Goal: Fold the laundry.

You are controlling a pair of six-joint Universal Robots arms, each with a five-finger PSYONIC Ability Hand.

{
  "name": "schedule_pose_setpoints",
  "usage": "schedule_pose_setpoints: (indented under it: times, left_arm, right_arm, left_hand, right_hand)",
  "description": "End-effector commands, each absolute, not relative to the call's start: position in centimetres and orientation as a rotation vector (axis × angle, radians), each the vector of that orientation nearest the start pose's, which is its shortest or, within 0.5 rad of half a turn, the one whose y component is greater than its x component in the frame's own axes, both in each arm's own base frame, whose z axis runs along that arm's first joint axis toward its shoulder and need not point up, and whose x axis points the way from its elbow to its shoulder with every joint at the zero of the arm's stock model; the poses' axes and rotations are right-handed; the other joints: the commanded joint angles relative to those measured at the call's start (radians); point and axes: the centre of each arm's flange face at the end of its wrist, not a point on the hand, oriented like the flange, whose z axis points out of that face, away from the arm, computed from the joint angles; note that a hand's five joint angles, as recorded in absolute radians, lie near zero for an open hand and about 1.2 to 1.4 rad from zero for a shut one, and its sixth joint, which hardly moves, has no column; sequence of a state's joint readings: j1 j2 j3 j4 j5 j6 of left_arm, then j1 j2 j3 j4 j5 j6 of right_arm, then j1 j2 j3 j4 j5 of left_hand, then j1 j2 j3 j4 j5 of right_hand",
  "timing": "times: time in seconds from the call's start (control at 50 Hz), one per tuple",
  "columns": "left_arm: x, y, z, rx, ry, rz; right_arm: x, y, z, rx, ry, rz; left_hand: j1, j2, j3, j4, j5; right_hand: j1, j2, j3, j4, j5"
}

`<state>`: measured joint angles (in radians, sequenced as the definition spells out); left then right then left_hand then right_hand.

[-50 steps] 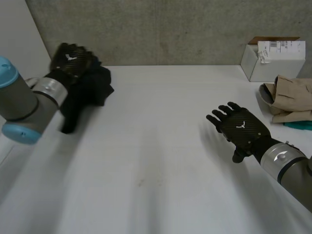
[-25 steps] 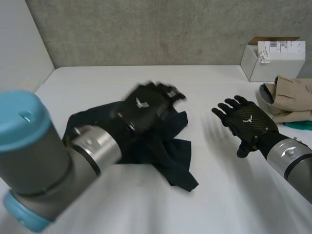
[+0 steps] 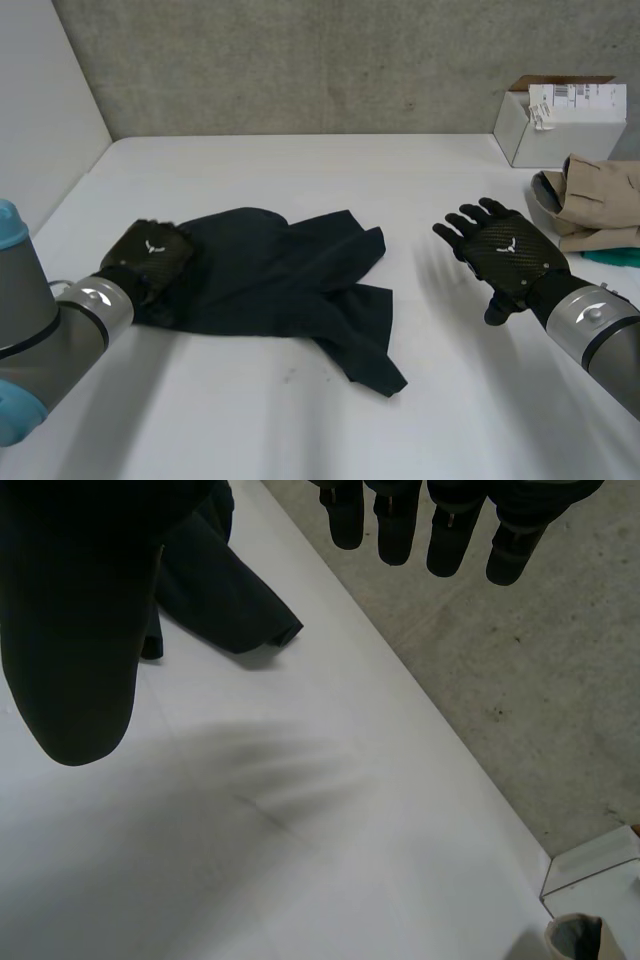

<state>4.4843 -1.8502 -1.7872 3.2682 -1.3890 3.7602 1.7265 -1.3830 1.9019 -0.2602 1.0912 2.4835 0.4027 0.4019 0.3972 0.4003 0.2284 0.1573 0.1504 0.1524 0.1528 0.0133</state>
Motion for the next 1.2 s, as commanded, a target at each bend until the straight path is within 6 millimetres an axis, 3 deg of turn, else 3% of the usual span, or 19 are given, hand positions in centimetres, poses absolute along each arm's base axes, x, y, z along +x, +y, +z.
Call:
schedule_pose_setpoints:
  times: [0.02, 0.24, 0.32, 0.34, 0.4, 0.66, 0.72, 0.74, 0.9, 1.2]
  left_arm:
    - [-20.7, -27.7, 14.6, 1.179, 2.293, -1.643]
    - [-20.8, -29.0, 13.7, 1.162, 2.230, -1.710]
    - [-20.9, -29.6, 13.6, 1.157, 2.203, -1.732]
    - [-21.0, -29.9, 13.7, 1.153, 2.192, -1.744]
    - [-21.1, -30.3, 14.0, 1.148, 2.177, -1.760]
    - [-20.4, -31.5, 15.3, 1.097, 2.144, -1.791]
    - [-20.3, -30.9, 16.2, 1.089, 2.151, -1.796]
    - [-20.3, -30.2, 16.5, 1.097, 2.166, -1.785]
    - [-20.6, -28.0, 15.6, 1.200, 2.263, -1.764]
    - [-19.8, -29.0, 13.6, 1.196, 2.329, -1.716]
  right_arm:
    - [21.6, -25.8, 18.2, -1.345, 1.995, -1.911]
    - [21.6, -25.8, 18.0, -1.345, 1.999, -1.903]
    - [21.6, -25.7, 17.9, -1.345, 2.002, -1.899]
    - [21.6, -25.7, 17.9, -1.345, 2.002, -1.899]
    - [21.6, -25.7, 17.9, -1.345, 2.002, -1.899]
    - [21.6, -25.7, 17.9, -1.345, 2.005, -1.904]
    - [21.6, -25.7, 17.9, -1.345, 2.005, -1.904]
    - [21.6, -25.7, 17.9, -1.345, 2.005, -1.904]
    - [21.6, -25.7, 17.9, -1.343, 2.005, -1.900]
    - [21.6, -25.7, 17.9, -1.344, 2.004, -1.898]
  left_hand:
    - [0.148, 0.149, 0.154, 0.151, 0.148]
    - [0.330, 0.331, 0.336, 0.333, 0.330]
    - [0.579, 0.580, 0.585, 0.582, 0.579]
    - [0.786, 0.787, 0.792, 0.789, 0.786]
    - [0.993, 0.994, 0.999, 0.996, 0.993]
    - [0.994, 0.994, 0.999, 0.996, 0.993]
    - [0.333, 0.333, 0.338, 0.335, 0.332]
    - [0.220, 0.221, 0.225, 0.222, 0.220]
    - [0.175, 0.176, 0.180, 0.177, 0.175]
    - [0.228, 0.228, 0.233, 0.230, 0.227]
  right_hand:
    - [0.017, 0.024, 0.022, 0.022, -0.013]
    - [0.017, 0.024, 0.022, 0.022, -0.013]
    - [0.017, 0.024, 0.022, 0.022, -0.013]
    - [0.017, 0.024, 0.022, 0.022, -0.013]
    - [0.017, 0.024, 0.022, 0.022, -0.013]
    - [0.017, 0.024, 0.022, 0.022, -0.013]
    - [0.017, 0.024, 0.022, 0.022, -0.013]
    - [0.017, 0.024, 0.022, 0.022, -0.013]
    - [0.017, 0.024, 0.022, 0.022, -0.013]
    - [0.017, 0.024, 0.022, 0.022, -0.013]
